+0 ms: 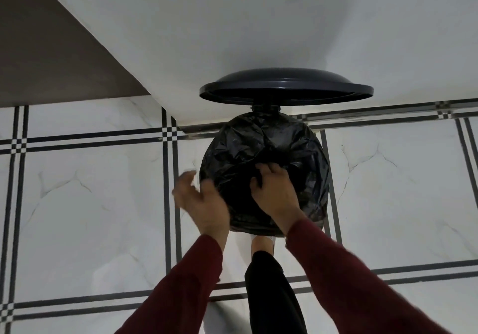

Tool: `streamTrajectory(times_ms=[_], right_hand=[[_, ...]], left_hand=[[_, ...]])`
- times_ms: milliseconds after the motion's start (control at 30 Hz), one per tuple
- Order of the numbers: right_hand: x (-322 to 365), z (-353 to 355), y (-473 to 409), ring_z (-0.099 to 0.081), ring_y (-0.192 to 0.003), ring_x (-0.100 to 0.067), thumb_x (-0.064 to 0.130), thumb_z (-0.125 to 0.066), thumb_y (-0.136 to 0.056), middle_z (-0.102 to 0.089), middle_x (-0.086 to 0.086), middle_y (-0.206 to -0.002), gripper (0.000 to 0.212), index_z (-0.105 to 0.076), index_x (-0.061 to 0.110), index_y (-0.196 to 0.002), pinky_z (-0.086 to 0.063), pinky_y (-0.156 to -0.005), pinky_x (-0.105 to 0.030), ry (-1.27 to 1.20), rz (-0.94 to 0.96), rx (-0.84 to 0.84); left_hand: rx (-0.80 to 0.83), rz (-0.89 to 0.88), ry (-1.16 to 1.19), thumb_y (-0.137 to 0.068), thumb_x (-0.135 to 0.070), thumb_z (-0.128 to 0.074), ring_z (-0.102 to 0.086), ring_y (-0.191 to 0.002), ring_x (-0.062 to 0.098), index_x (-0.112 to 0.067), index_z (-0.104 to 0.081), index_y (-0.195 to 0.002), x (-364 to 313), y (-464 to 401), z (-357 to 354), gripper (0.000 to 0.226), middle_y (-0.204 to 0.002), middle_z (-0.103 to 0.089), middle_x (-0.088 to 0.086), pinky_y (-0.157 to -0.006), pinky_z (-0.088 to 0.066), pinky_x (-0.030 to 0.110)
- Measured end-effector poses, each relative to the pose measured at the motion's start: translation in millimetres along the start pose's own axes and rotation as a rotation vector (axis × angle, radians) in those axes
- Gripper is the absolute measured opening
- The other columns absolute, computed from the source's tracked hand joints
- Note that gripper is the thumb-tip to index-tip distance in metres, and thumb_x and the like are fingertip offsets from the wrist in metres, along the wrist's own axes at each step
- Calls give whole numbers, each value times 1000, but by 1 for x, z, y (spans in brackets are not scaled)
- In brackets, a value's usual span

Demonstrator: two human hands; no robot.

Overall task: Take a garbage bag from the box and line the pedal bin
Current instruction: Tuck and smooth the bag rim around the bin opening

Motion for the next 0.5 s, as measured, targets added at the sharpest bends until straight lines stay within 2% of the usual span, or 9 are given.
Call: streamTrajectory(times_ms=[33,67,100,167,233,300,400,500], right_hand=[[-3,-12,-19,-52,-126,-41,23,-49,-102,-57,-20,-137,42,-56,5,-139,-46,-105,-43,90,-41,159],[-8,-26,-33,-51,-131,-41,23,-44,-105,-55,-22,-143,43,-53,4,-143,-43,-108,-43,138,-69,317],[-10,-38,-42,-50,-135,-39,23,-39,-107,-53,-22,-148,44,-50,5,-146,-40,-110,-41,190,-70,461],[-20,-55,-53,-48,-140,-34,27,-37,-109,-50,-18,-154,45,-50,9,-149,-36,-113,-35,220,-111,660],[-32,-65,-71,-49,-139,-34,34,-36,-109,-52,-16,-152,47,-52,11,-147,-39,-113,-38,243,-123,617],[-39,-72,-80,-48,-140,-35,37,-35,-109,-51,-16,-153,49,-52,13,-148,-40,-115,-42,294,-141,588],[-42,-90,-78,-42,-145,-32,32,-35,-111,-44,-15,-159,48,-45,9,-152,-33,-117,-38,261,-147,693],[-49,-89,-92,-51,-137,-35,28,-42,-108,-53,-17,-151,44,-52,8,-146,-44,-111,-44,284,-190,478]], left_hand=[[137,-223,-104,-85,-24,-52,-44,-123,21,-18,-56,-126,-15,-1,-16,42,-128,-46,2,-99,-40,18],[254,-406,-208,-90,-25,-53,-38,-126,17,-22,-54,-132,-21,-2,-32,42,-133,-42,-1,-102,-34,13],[351,-514,-314,-94,-27,-53,-34,-130,18,-25,-51,-138,-22,-5,-46,44,-141,-38,-1,-106,-33,17],[464,-584,-472,-99,-35,-51,-29,-140,26,-28,-43,-149,-12,-12,-67,51,-154,-31,4,-114,-38,39],[470,-620,-593,-101,-42,-45,-27,-145,31,-27,-38,-154,-3,-15,-77,56,-160,-28,10,-115,-38,53],[444,-666,-638,-101,-46,-42,-30,-144,32,-23,-37,-155,4,-16,-79,59,-160,-30,13,-114,-39,56],[413,-701,-676,-100,-47,-43,-32,-144,32,-21,-37,-155,12,-19,-79,61,-161,-30,12,-115,-38,54],[404,-710,-685,-100,-46,-46,-33,-143,32,-19,-37,-154,11,-20,-82,61,-160,-32,11,-114,-39,54]])
Point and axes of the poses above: each hand's wrist, its own y-axis away from the middle knuckle, its own z-axis out of the back of the hand, x = y × z, the point moved 6 cm from there along -y, towards the middle knuckle
